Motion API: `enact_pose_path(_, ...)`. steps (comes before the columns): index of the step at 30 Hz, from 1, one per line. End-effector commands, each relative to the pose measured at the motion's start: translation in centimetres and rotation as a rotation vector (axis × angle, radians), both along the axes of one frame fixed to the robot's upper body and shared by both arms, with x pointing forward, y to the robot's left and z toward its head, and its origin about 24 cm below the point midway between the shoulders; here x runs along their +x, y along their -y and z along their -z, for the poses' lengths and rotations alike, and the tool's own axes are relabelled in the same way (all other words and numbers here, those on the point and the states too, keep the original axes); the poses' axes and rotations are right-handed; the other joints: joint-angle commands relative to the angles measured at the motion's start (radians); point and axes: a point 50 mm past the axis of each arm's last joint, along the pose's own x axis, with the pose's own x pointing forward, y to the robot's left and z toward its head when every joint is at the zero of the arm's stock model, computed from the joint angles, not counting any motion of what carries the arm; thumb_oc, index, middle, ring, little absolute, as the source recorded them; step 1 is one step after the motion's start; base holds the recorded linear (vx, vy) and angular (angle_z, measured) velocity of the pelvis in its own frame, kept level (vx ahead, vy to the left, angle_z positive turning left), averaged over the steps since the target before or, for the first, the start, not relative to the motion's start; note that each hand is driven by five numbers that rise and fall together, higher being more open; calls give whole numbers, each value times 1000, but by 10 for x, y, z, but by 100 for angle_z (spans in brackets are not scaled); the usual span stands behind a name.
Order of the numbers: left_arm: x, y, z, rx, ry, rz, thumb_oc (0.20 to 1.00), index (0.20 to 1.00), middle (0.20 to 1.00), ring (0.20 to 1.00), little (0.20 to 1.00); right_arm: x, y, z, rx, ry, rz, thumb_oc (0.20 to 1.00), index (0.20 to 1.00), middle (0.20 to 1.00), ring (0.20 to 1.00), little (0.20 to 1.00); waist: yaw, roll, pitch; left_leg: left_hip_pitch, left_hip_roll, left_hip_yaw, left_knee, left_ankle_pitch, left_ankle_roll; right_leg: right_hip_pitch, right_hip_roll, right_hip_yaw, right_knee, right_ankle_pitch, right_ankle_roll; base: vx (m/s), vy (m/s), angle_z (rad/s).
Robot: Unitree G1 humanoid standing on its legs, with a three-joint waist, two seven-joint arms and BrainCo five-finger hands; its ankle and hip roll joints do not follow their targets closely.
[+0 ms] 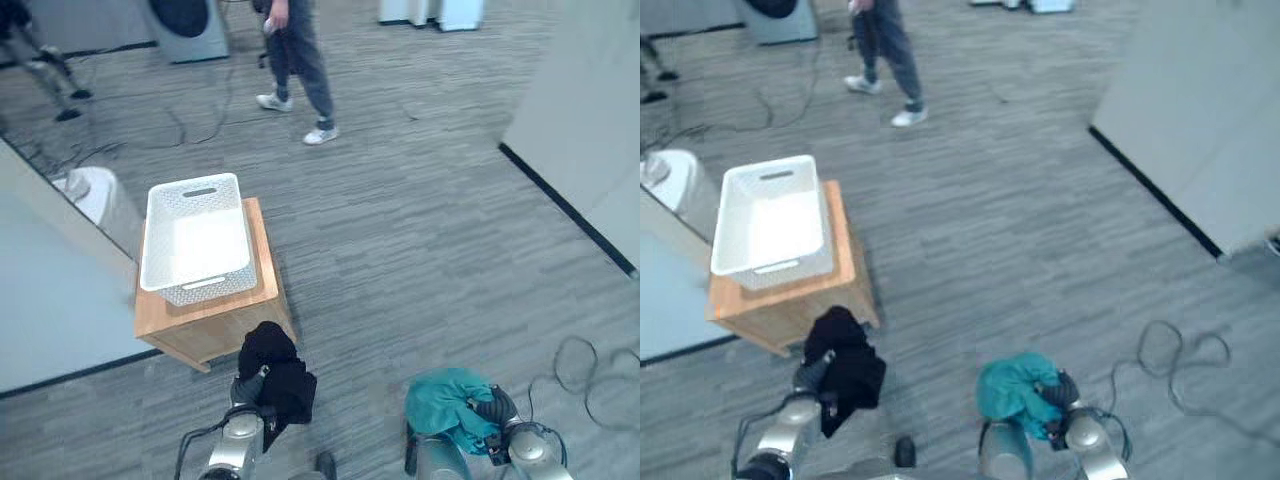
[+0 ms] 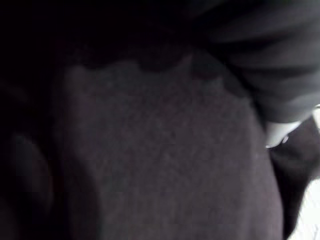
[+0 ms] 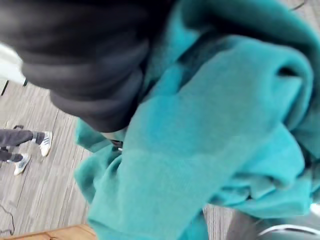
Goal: Tidy up the quilt and then pick up the clothes from the bed and put them into the laundry hamper.
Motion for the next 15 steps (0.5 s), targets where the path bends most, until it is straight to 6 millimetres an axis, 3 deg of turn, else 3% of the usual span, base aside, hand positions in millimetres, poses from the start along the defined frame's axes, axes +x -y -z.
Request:
enact_pose_path(1,-1,-6,-2,83,11,44,200,200,200,200,200,35,13,-32,-20,183,33,200,200,200,200,200,-38,-2,26,165,37,49,-27,-81,-149,-8,10,15,-25,210,55,610,-162,125)
enact_pose_path(3,-9,-6,2,60,0,21,200,200,200,200,200,35,9,-31,-27,173,-12,200,200,200,200,200,-27,-3,11,205,43,18,2,-86,-157,29,20,11,-4,221,48,586,-229,104)
enact_pose_path(4,-13,-5,5,50,-14,20,200,200,200,200,200,34,7,-30,-20,166,-27,200,200,200,200,200,-31,0,8,190,53,1,91,-70,-166,49,26,19,12,223,34,717,-443,66)
enact_pose_path(5,-12,-3,4,21,4,-6,200,200,200,200,200,35,10,-33,-14,176,-28,200,200,200,200,200,-11,-9,22,69,68,-10,408,34,-183,126,44,20,17,212,-11,490,-357,62)
enact_pose_path(6,-12,-3,4,22,4,-6,200,200,200,200,200,35,10,-33,-13,176,-29,200,200,200,200,200,-16,-14,18,60,63,-15,410,38,-183,121,38,18,16,214,-11,541,-569,93)
enact_pose_path(7,-10,-1,1,-8,30,-30,200,200,200,200,200,40,13,-40,-28,203,-40,200,200,200,200,200,24,-45,58,-126,89,22,748,108,-180,216,30,-28,-7,177,-70,317,-435,130)
enact_pose_path(8,-7,-2,-3,1,50,-25,200,200,200,200,200,43,15,-43,-38,218,-42,200,200,200,200,200,41,-64,70,-213,113,69,834,117,-180,257,21,-53,-32,161,-84,327,-431,94)
enact_pose_path(9,-7,-2,-3,1,50,-25,200,200,200,200,200,43,15,-43,-38,218,-42,200,200,200,200,200,40,-65,68,-216,112,68,833,118,-180,256,20,-54,-32,161,-84,401,-242,64)
enact_pose_path(10,-4,-2,-8,10,78,-3,200,200,200,200,200,48,17,-48,-46,232,-51,200,200,200,200,200,77,-69,71,-316,135,166,807,104,-183,323,19,-80,-59,126,-85,459,-113,8)
enact_pose_path(13,-15,-3,-4,8,61,-4,200,200,200,200,200,56,17,-57,-59,268,-78,200,200,200,200,200,130,-47,55,-369,129,287,518,99,-166,402,44,-116,-59,54,-67,502,-31,11)
enact_pose_path(14,-15,-3,-4,8,61,-4,200,200,200,200,200,55,17,-57,-59,268,-78,200,200,200,200,200,130,-50,53,-366,124,291,506,107,-165,399,40,-115,-59,56,-66,481,45,3)
enact_pose_path(15,-20,-3,-1,13,37,1,200,200,200,200,200,57,19,-59,-64,281,-73,200,200,200,200,200,144,-31,35,-372,155,421,325,138,-166,451,65,-158,-59,6,-58,494,78,2)
